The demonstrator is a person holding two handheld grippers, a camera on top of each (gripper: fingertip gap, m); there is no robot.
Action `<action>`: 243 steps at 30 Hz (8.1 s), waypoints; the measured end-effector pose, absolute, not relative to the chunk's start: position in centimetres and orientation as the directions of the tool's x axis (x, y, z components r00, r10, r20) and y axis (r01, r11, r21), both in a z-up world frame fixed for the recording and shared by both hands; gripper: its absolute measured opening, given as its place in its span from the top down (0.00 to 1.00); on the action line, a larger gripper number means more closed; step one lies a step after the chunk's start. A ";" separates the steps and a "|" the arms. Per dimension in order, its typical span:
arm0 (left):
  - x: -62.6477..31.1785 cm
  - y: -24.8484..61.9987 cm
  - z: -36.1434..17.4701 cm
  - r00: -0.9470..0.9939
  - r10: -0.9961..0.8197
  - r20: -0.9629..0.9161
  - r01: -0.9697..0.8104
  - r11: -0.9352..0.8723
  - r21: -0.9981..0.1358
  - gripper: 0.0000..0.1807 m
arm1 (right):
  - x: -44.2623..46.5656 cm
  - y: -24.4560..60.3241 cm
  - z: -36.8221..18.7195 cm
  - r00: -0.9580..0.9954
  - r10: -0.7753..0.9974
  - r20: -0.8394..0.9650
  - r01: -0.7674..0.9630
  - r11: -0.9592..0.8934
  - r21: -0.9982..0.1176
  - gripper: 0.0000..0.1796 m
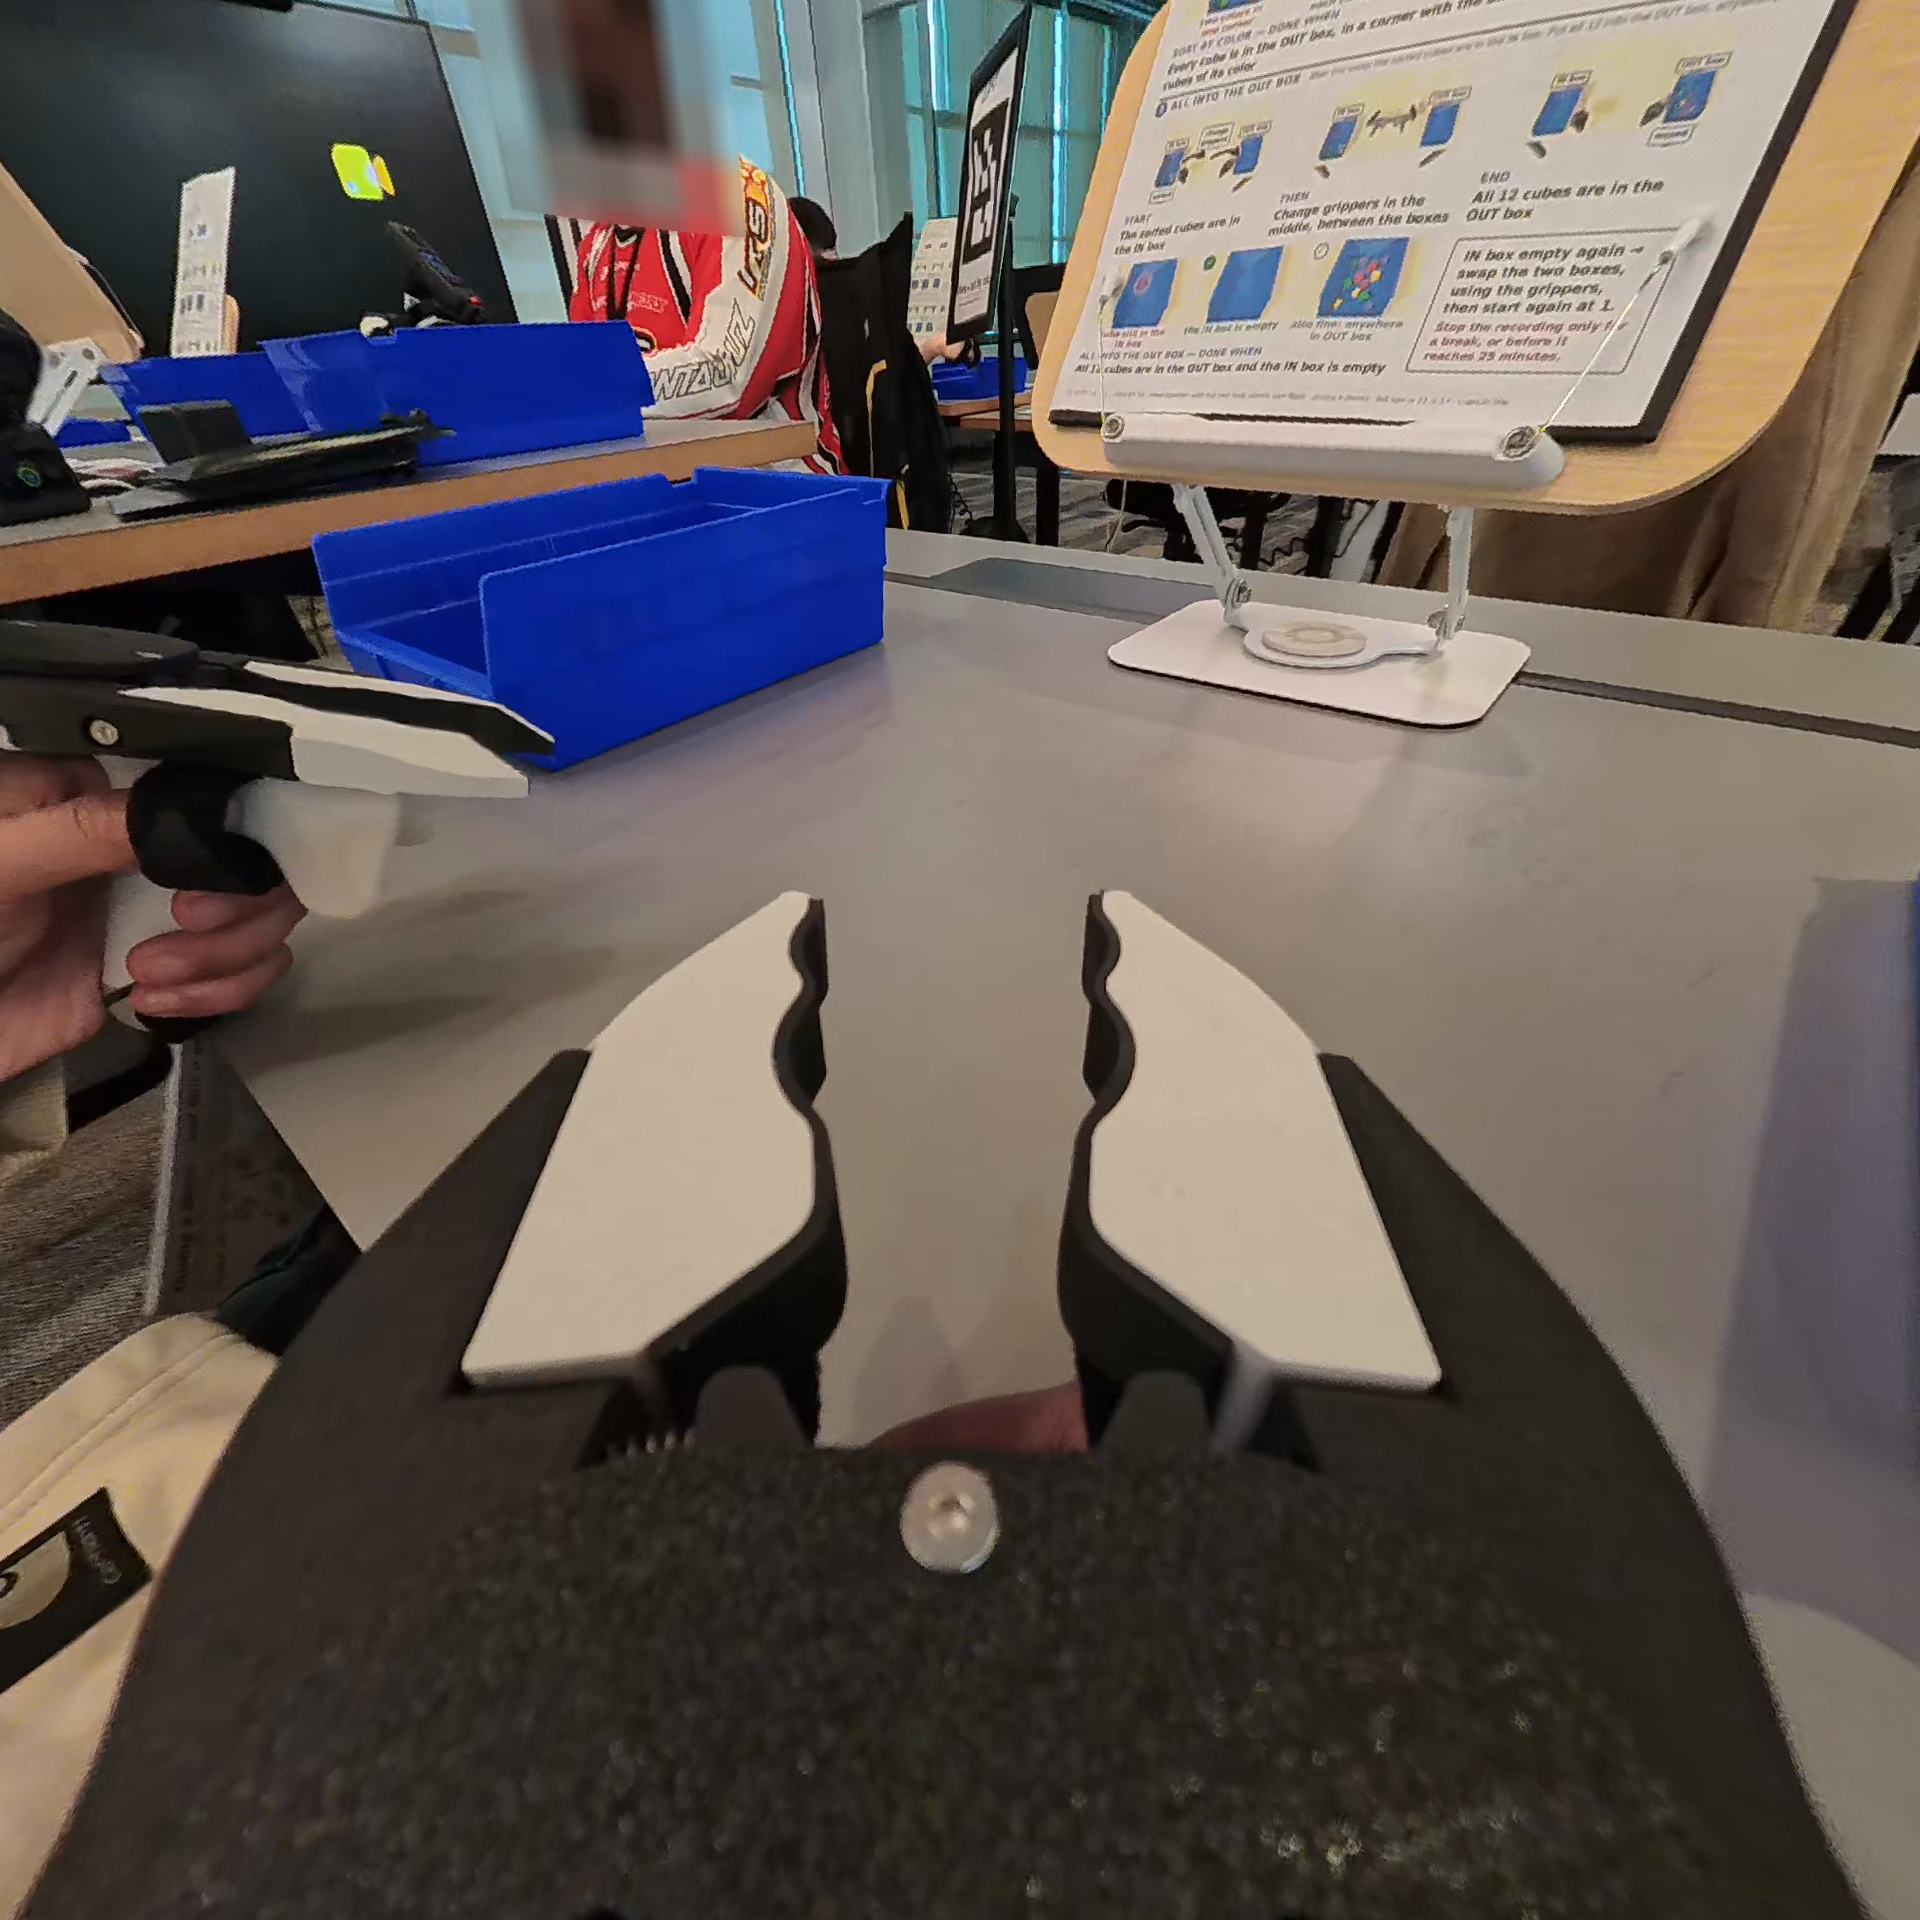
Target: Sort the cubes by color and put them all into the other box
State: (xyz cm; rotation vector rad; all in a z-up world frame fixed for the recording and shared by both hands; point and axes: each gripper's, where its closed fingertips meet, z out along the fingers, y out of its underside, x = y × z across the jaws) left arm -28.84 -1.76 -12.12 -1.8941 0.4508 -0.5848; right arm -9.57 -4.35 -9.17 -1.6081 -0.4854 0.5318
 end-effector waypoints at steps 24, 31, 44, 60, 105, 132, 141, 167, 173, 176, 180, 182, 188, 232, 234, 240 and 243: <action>-27.2 -3.2 -12.9 0.774 -0.621 0.122 -0.156 -0.374 -0.914 0.64 | 4.9 1.7 -11.0 0.959 0.165 -0.229 -0.174 -0.293 -0.940 0.60; -26.3 -3.3 -13.4 0.772 -0.635 0.042 -0.227 -0.337 -0.914 0.65 | -0.2 2.0 -11.1 0.897 0.374 -0.234 -0.112 -0.319 -0.941 0.54; -11.0 -0.3 -10.6 0.687 -0.726 0.043 -0.305 -0.341 -0.889 0.65 | 14.6 -3.6 -4.3 0.994 -0.111 -0.006 -0.008 -0.016 -1.000 0.72; 3.2 6.6 -13.6 0.738 -0.648 0.185 -0.219 -0.490 -0.844 0.91 | 20.7 -2.5 -10.4 0.949 -0.306 0.076 -0.010 -0.270 -0.963 0.70; -55.7 -0.6 -9.3 0.998 0.034 0.055 0.064 -0.416 -0.907 0.70 | -13.3 -7.0 -9.3 0.809 0.586 -0.034 0.017 -0.082 -0.996 0.81; -68.9 15.8 -12.0 0.999 -0.036 -0.029 -0.043 -0.497 -0.866 0.86 | -15.1 -6.8 -11.5 0.781 0.606 -0.151 -0.016 -0.222 -0.975 0.83; -65.9 8.8 -12.3 0.993 0.006 0.115 0.103 -0.492 -0.865 0.98 | -19.0 -7.4 -12.4 0.709 0.669 -0.223 0.001 -0.317 -0.948 0.83; -56.1 -18.9 -5.0 0.916 0.383 -0.117 -0.126 -0.002 -0.992 0.97 | -41.4 -7.5 -6.7 0.745 0.663 -0.074 -0.008 -0.102 -0.995 0.97; -47.3 -11.2 4.3 0.985 0.129 -0.116 -0.137 0.166 -0.977 0.98 | -30.3 -5.4 3.7 0.865 0.499 -0.054 -0.134 0.127 -0.983 0.96; -39.2 -4.9 7.4 0.983 -0.027 -0.182 -0.176 0.158 -0.972 0.98 | -21.7 -2.1 5.7 0.942 0.330 -0.066 -0.117 0.135 -0.984 0.97; -24.8 1.2 8.1 0.950 -0.242 -0.195 -0.176 0.098 -0.980 0.97 | -7.4 1.3 4.6 0.981 0.118 -0.156 -0.160 0.026 -0.987 0.97; -17.6 3.4 6.7 0.923 -0.364 -0.123 -0.112 0.052 -0.992 0.97 | -0.2 1.7 3.6 0.980 0.041 -0.194 -0.193 -0.026 -0.981 0.97; -0.3 6.3 -3.6 0.867 -0.496 0.045 -0.069 -0.209 -0.975 0.97 | 17.4 2.1 -1.8 0.986 -0.137 -0.091 -0.121 -0.231 -0.965 0.96; -40.7 4.4 -11.8 0.999 0.029 0.015 0.026 -0.448 -0.894 0.98 | -20.9 4.6 -11.5 0.951 0.194 -0.240 -0.165 -0.338 -0.927 0.98; -43.2 4.5 -10.2 0.998 0.055 0.012 0.033 -0.407 -0.913 0.98 | -23.3 4.4 -10.6 0.949 0.190 -0.253 -0.189 -0.300 -0.935 0.98; -53.4 4.7 -4.9 0.992 0.122 0.031 0.060 -0.247 -0.967 0.98 | -33.3 4.9 -6.6 0.940 0.272 -0.208 -0.167 -0.167 -0.972 0.98; -58.0 6.8 -6.4 0.996 0.071 0.049 0.067 -0.270 -0.961 0.98 | -38.0 6.0 -7.0 0.948 0.262 -0.184 -0.139 -0.180 -0.974 0.98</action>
